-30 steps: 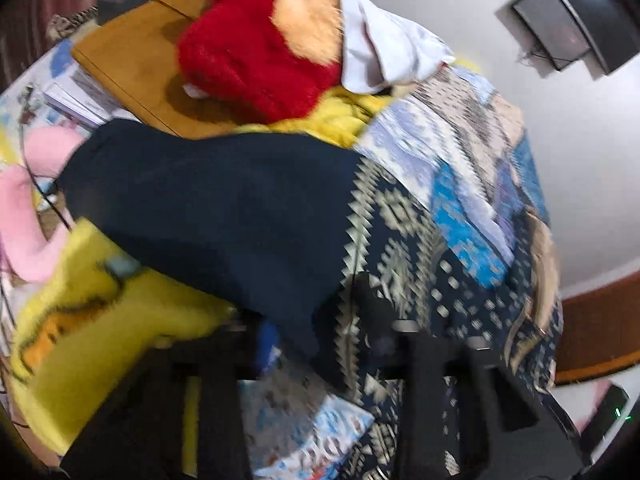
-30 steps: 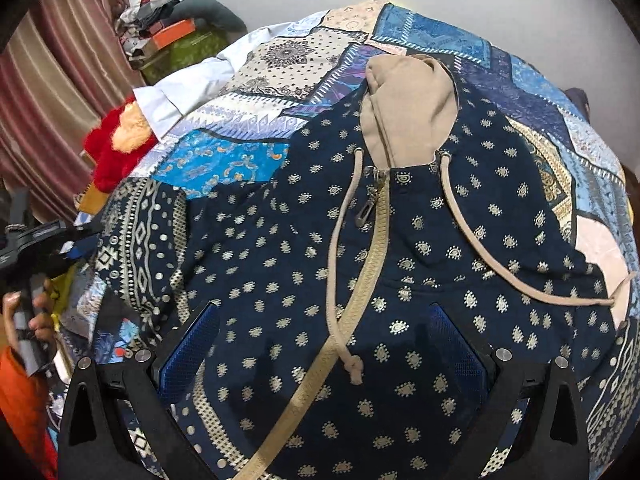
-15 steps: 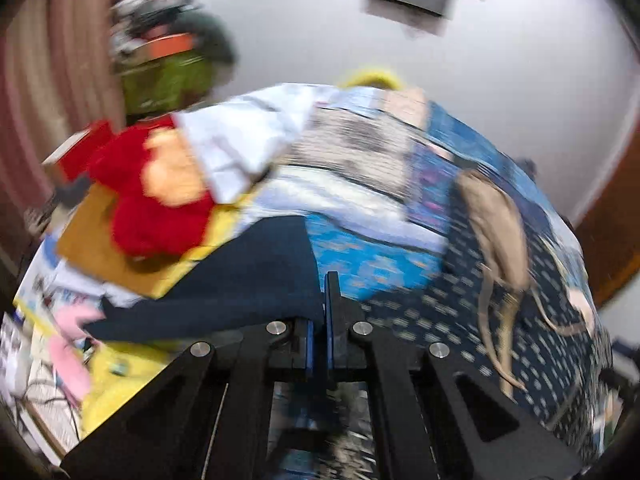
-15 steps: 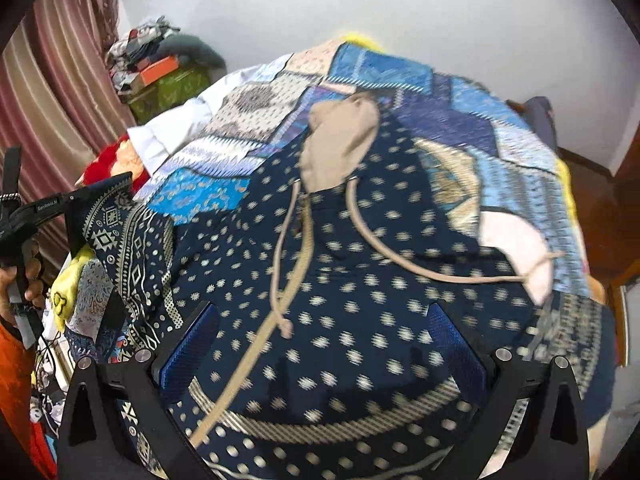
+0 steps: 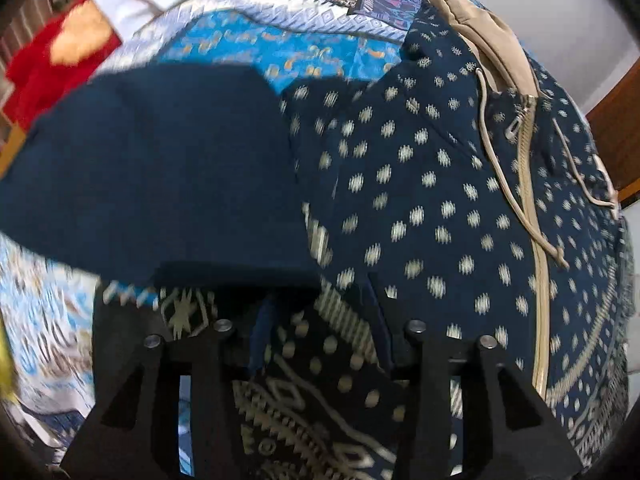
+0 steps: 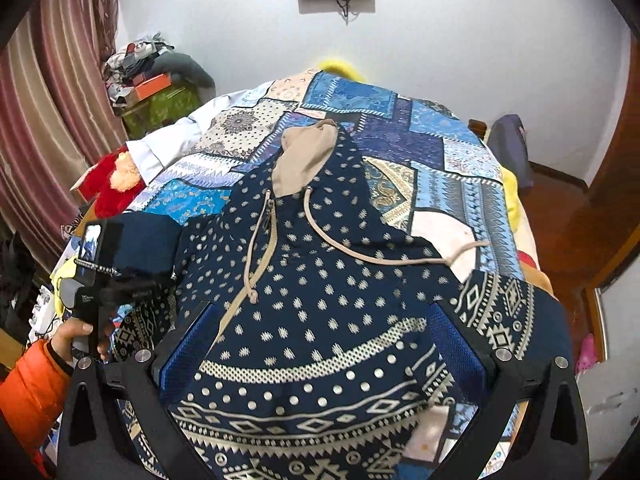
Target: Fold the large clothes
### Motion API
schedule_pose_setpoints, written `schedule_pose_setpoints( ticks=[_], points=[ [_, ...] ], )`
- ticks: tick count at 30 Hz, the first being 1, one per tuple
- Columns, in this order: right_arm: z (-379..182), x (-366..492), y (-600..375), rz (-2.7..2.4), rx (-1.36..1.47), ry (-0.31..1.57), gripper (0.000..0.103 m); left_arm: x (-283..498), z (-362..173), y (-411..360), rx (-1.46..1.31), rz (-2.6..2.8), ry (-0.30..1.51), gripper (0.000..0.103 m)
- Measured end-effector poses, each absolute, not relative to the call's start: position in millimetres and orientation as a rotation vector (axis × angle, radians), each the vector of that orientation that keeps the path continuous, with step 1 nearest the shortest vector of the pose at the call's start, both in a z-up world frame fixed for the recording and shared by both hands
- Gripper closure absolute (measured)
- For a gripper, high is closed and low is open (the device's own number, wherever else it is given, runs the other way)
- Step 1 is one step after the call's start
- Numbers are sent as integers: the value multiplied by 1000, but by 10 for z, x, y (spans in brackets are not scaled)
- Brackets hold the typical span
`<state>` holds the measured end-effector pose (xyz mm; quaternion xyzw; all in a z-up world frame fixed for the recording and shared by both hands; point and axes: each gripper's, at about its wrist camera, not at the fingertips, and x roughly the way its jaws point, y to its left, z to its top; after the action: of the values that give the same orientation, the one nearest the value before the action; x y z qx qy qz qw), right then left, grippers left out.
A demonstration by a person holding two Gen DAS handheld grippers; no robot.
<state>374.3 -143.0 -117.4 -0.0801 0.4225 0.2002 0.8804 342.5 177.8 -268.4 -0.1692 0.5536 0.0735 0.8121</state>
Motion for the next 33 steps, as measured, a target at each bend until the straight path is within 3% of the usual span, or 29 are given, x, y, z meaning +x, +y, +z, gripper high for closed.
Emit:
schedule_pose_setpoints(
  ticks=[3,5,8,16,22,25,28,33],
  points=[
    [-1186,3707,-1457,417,-168,880,0,3185,-2534,1911,-412,120,1151,53],
    [-1213,3694,-1440,420,-172,881,0,3015,-2377,2041,-441,122,1106,39],
    [-1280,3704,-1354,434,-172,894,0,2779,-2118,2312,-446,179,1009,30],
    [-1523,3780,-1048,483,-153,945,0,2563,-2206,3442,-689,384,943,27],
    [-1646,3880,-961,479,-140,969,0,2734,-2372,3743,-754,431,896,46],
    [-1700,3951,-1002,461,-121,985,0,2935,-2468,3814,-705,499,937,78],
    [-1750,4008,-1082,437,-103,1001,0,3082,-2386,3747,-598,535,939,98],
    [-1774,4063,-1280,394,-77,1008,0,3331,-1862,3271,-310,512,856,99]
  ],
)
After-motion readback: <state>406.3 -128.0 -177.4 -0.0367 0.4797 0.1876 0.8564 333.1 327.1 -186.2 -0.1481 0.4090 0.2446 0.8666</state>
